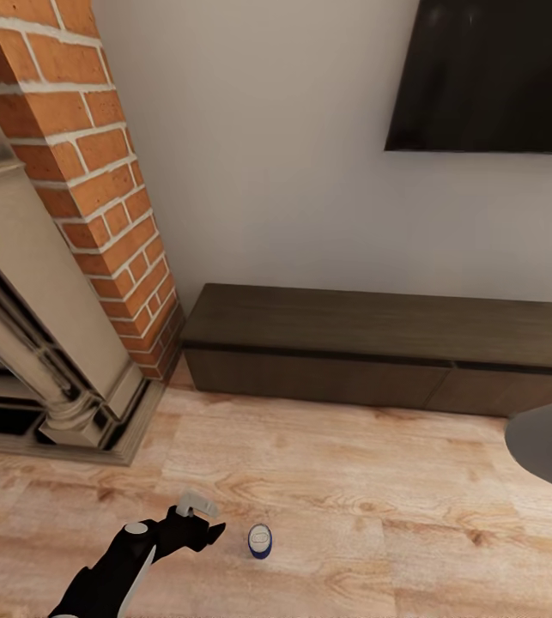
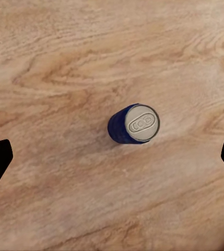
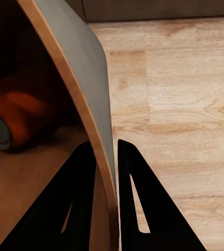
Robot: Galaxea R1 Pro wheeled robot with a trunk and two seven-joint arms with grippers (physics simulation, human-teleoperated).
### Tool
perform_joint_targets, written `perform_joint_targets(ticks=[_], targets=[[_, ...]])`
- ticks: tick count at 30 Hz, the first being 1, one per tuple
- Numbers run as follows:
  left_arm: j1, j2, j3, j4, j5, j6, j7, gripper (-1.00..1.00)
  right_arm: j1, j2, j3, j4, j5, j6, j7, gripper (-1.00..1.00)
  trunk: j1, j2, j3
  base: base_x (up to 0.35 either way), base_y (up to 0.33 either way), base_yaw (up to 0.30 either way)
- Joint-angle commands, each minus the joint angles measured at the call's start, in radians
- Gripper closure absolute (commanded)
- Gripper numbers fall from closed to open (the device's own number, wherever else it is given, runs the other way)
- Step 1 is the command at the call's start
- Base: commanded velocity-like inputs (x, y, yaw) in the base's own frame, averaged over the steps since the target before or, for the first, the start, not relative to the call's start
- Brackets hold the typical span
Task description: Put the three can of soda from the living room inside the tash can in the kitchen.
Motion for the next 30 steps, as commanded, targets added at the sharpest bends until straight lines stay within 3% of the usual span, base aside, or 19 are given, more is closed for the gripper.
perform_joint_targets(ticks=[1,13,20,27,30], targets=[[0.000,0.000,0.000,0.000,0.000,0.000,0.000,-1.00,-0.002,0.000,0.000,0.000,-0.005,0.006,0.004,1.00,0.004,-0.007,-0.005,0.000,0.000,0.000],[0.001,-0.002,-0.001,0.000,0.000,0.000,-0.001,-1.00,-0.002,-0.001,0.001,0.000,-0.005,0.006,0.004,1.00,0.050,-0.091,-0.061,0.000,0.000,0.000],[0.001,-0.002,-0.001,0.000,0.000,0.000,-0.002,-1.00,-0.002,-0.001,0.021,0.000,-0.004,0.007,0.004,1.00,0.077,-0.140,-0.094,0.000,0.000,0.000],[0.002,-0.002,-0.002,-0.002,-0.001,0.000,-0.009,-1.00,-0.001,0.000,0.027,0.000,-0.002,0.008,0.004,1.00,0.077,-0.140,-0.105,0.000,0.000,0.000],[0.001,-0.007,-0.009,-0.010,0.001,0.006,-0.043,-1.00,-0.001,-0.001,0.028,0.000,-0.001,0.008,0.004,1.00,0.077,-0.140,-0.109,0.000,0.000,0.000]])
